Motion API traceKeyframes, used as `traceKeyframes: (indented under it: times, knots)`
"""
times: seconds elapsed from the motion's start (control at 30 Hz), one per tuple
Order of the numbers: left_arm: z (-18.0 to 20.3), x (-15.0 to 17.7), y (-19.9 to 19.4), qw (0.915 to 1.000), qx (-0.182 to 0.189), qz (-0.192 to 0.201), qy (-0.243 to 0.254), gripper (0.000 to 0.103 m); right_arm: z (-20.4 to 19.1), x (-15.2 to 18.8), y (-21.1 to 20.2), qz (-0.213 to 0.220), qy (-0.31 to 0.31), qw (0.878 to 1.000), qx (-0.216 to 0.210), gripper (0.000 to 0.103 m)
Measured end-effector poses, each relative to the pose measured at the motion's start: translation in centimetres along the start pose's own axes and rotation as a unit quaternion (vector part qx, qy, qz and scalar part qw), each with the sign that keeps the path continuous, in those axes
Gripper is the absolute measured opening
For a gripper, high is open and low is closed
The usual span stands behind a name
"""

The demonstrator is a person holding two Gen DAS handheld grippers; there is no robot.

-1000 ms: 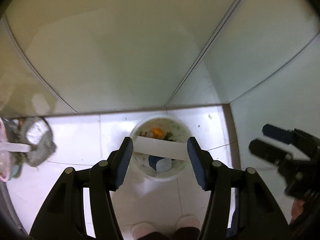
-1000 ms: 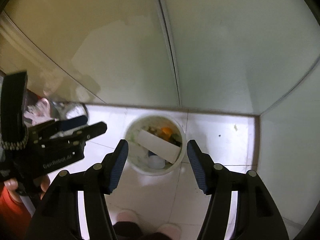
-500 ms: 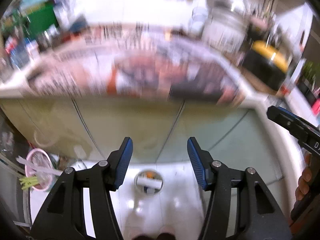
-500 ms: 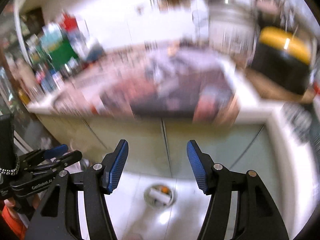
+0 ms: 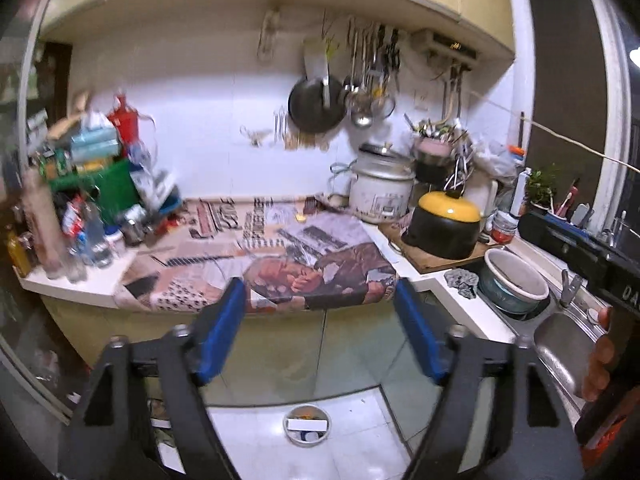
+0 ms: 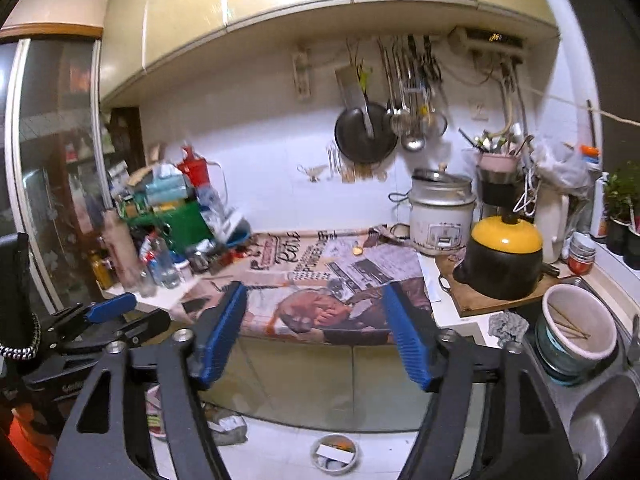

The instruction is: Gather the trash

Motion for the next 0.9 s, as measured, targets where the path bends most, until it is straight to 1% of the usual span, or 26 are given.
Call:
traceKeyframes:
  times: [0.03,0.07,0.13,0.2,0.3,0.43,0.6,0.9]
  knots:
    - [0.1,-0.1,-1.5,1.0,0.0,0.006,0.0,0.093,-0.6,0.1,-0.7,0.002,0.0,1.0,-0.001,0.075]
    - [0.1,0.0,-2.6,0.9999,0.0,0.011,-0.001,0.098,-1.0,0.1,-1.3,0.003,0.001,1.0,-0.002,0.077]
    - [0.0,0.3,-4.6,0.9998,0.001,0.021,-0.004,0.101,-1.8,0.3,-2.6,0.002,-0.001,1.0,-0.005,0.083]
    - [-0.2,0.7,-6.6,0.9996,-0.003,0.026,-0.01,0.101,-2.4,0.6,-3.6,0.003,-0.009,1.0,-0.001,0.095]
    - [-0.6,1.2,-8.5,0.9995,-0.003,0.026,-0.017,0.101,-3.4,0.9,-5.1,0.006,-0.028,1.0,0.013,0.103]
    - [-0.9,1.8,-9.7,0.9993,-0.006,0.027,-0.023,0.101,-4.2,1.0,-5.9,0.004,-0.038,0.999,0.015,0.103]
    - [-1.5,2.1,-10.6,0.9991,-0.013,0.031,-0.026,0.101,-4.9,1.4,-6.4,0.003,-0.033,0.999,0.009,0.103]
    - [-1.8,1.9,-10.4,0.9989,-0.02,0.031,-0.03,0.101,-5.1,2.0,-6.4,-0.005,-0.039,0.999,0.009,0.103]
Point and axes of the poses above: each gripper's, at about its wrist camera, not at the fingertips, and y roughly the way its jaws point, z to its right, x to its underside, the point moved 1 cm from there along y, roughly the way its jaws point, and after that the axes turned 2 degrees about -x, right-handed, at the moved point
